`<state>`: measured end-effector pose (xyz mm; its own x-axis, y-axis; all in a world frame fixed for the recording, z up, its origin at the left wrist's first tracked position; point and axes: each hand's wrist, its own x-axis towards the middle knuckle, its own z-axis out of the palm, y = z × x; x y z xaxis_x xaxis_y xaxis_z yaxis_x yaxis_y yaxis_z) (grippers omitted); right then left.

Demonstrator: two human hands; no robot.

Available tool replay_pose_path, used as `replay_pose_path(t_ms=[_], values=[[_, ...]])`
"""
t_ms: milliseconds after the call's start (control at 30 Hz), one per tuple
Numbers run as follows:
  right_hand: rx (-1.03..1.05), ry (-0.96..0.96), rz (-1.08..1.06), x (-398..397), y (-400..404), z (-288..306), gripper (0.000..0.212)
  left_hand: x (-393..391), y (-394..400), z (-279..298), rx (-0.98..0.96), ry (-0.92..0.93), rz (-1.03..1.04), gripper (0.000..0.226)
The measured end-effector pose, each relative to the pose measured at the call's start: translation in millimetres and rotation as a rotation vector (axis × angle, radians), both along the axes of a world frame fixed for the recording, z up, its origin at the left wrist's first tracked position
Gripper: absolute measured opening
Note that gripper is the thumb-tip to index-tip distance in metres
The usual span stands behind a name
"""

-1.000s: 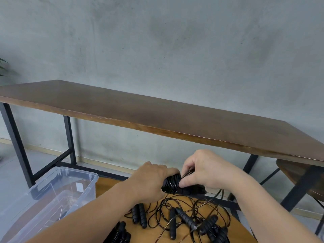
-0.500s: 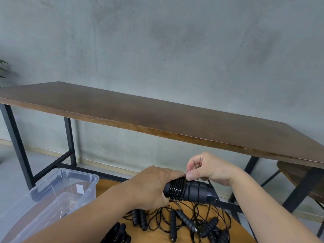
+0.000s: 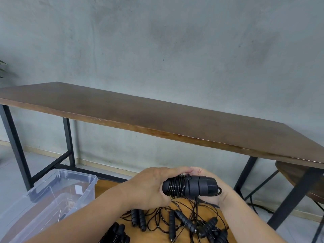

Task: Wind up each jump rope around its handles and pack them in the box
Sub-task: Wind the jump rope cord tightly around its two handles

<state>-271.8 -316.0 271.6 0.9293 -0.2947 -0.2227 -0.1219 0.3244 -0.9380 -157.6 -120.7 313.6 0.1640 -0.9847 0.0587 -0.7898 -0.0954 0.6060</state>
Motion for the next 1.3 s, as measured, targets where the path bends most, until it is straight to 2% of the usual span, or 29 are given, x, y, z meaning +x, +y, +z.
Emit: replay_pose_path(t_ms=[67, 167, 300, 400, 600, 767, 900, 1167, 1300], values=[[0.206, -0.096, -0.07, -4, 11, -10, 0.029, 1, -2, -2, -0.043, 0.025, 0.016, 0.088], [0.279, -0.152, -0.162, -3, 31, -18, 0.005, 2, -5, -7, -0.083, 0.058, 0.069, 0.081], [0.261, -0.191, -0.241, 2, 51, -23, 0.012, 3, -8, -10, -0.132, 0.029, 0.127, 0.076], [0.168, -0.142, -0.285, 3, 58, -29, 0.028, 8, -12, -9, -0.167, -0.014, 0.187, 0.075], [-0.134, 0.003, -0.326, 1, 73, -20, 0.03, 14, -20, -15, -0.161, -0.192, 0.29, 0.074], [-0.767, 0.225, -0.247, 0, 83, -6, 0.036, 16, -26, -22, -0.109, -0.436, 0.378, 0.072], [-1.101, 0.308, -0.156, -3, 83, 7, 0.032, 20, -29, -27, -0.08, -0.601, 0.393, 0.069], [-1.458, 0.392, -0.026, -5, 80, 35, 0.024, 23, -29, -30, -0.032, -0.746, 0.374, 0.069], [-1.535, 0.406, 0.073, -4, 77, 54, 0.021, 22, -28, -29, -0.021, -0.767, 0.323, 0.068]])
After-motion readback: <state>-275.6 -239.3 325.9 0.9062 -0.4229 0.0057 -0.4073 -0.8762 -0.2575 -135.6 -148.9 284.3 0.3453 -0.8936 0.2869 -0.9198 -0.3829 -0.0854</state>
